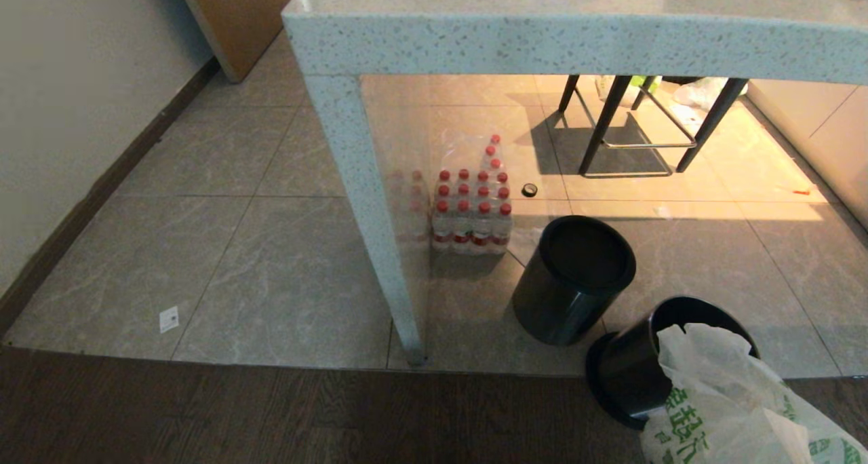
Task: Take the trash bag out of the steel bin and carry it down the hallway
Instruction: Put the trash bag at the door
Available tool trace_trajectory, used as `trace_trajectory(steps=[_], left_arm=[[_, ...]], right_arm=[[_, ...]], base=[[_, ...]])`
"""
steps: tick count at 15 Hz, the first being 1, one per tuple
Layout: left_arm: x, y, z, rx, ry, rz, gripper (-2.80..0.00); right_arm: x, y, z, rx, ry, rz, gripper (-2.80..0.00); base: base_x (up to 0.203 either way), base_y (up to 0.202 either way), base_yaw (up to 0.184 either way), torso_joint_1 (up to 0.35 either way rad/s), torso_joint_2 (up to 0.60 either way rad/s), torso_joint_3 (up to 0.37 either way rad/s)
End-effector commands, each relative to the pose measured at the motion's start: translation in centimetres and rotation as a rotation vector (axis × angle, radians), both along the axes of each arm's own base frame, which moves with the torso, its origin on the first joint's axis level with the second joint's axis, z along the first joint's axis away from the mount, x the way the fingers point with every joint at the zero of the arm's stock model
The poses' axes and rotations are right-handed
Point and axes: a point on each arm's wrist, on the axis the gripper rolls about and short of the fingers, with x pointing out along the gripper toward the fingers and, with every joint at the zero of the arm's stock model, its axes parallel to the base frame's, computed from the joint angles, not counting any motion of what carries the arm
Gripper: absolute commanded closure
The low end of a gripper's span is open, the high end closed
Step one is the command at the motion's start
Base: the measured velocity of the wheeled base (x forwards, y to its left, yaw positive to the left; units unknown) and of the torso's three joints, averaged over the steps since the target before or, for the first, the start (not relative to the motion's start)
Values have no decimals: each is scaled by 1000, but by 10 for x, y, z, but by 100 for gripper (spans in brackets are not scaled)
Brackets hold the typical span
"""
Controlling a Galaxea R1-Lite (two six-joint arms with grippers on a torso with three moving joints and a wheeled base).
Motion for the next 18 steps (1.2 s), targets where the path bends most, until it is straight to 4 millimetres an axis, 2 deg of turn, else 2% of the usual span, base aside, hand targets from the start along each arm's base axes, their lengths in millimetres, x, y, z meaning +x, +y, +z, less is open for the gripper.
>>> trace_trajectory(steps=[1, 7, 18], left_arm=[[0, 0, 0, -1, 0, 1, 0], [0, 0, 0, -12, 1, 1, 0], [0, 0, 0, -14, 1, 1, 0]], right_arm=[[0, 0, 0, 0, -2, 1, 0], [0, 0, 0, 0, -2, 1, 0], [0, 0, 0, 0, -1, 1, 0]], base=[[0, 0, 0, 0, 0, 0], [0, 0, 0, 1, 1, 23], [0, 0, 0, 2, 1, 191]])
